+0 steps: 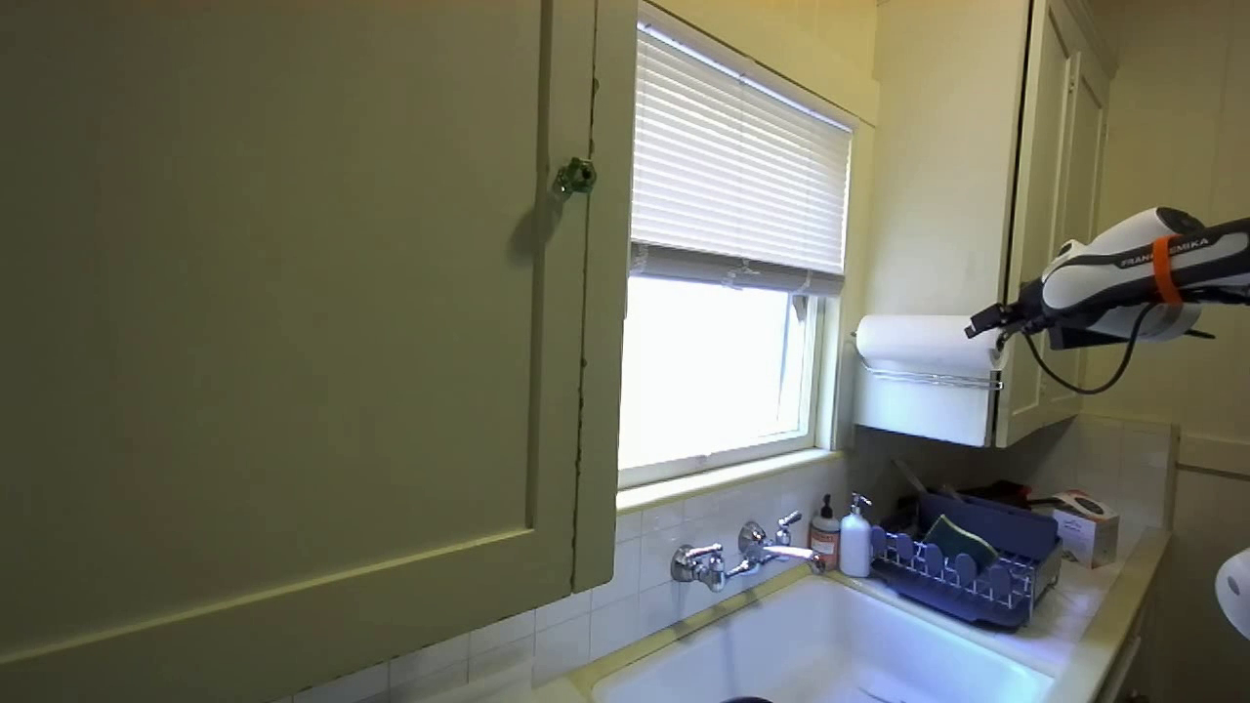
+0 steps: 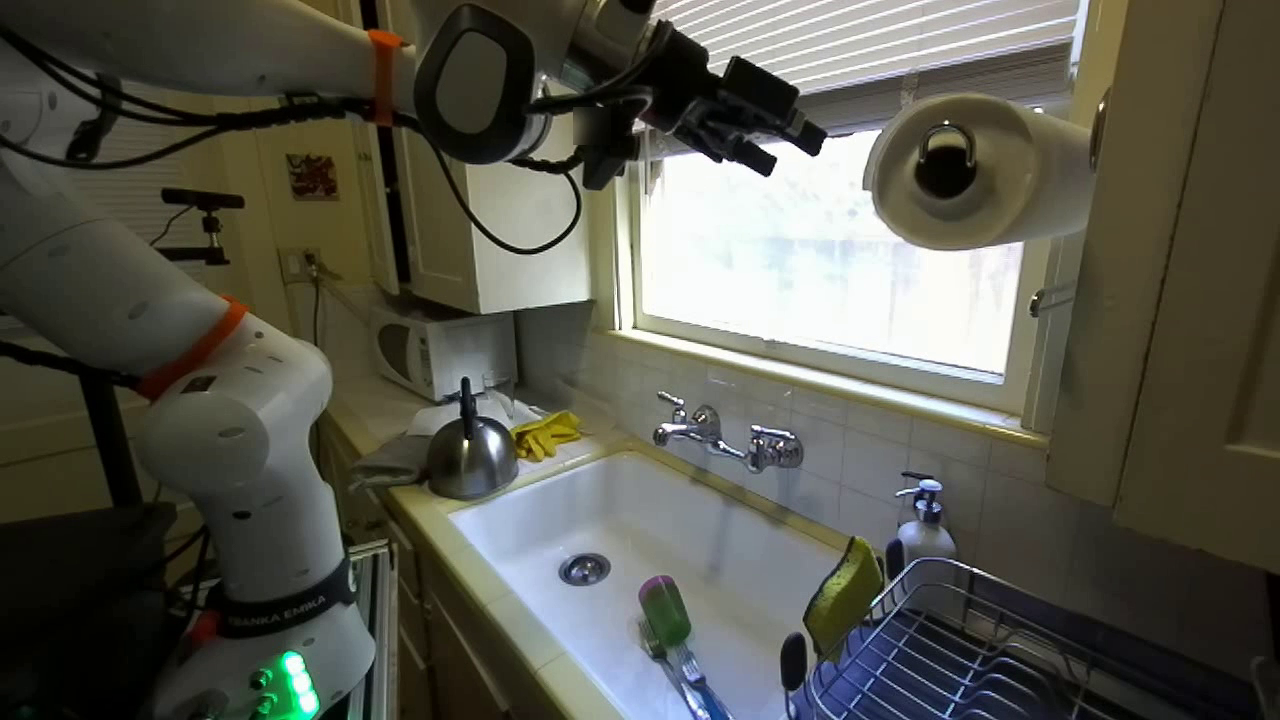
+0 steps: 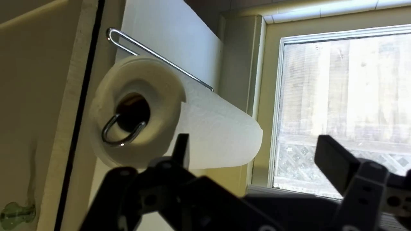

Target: Remove one piece of paper towel from the paper towel roll

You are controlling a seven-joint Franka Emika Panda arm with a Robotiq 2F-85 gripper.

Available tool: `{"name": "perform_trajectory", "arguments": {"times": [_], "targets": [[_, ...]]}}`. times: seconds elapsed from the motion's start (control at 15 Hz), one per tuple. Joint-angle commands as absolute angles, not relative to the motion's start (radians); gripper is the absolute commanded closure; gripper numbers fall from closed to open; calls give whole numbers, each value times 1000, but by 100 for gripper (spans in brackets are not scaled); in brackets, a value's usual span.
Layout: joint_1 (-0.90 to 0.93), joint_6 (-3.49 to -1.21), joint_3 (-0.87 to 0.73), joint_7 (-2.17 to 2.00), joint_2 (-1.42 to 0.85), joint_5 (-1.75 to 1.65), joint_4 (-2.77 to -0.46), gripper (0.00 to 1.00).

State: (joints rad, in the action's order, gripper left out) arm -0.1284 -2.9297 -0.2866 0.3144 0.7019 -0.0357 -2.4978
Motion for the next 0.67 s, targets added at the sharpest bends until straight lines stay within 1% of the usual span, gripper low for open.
{"name": "perform_trajectory", "arguments": {"times": [0.0, 0.4, 0.6], "targets": [[-116, -2984, -319, 281, 686, -29, -2514, 0], [-103, -2993, -381, 275, 668, -13, -2507, 0], [-57, -2977, -421, 297, 650, -4, -2480, 2]]}}
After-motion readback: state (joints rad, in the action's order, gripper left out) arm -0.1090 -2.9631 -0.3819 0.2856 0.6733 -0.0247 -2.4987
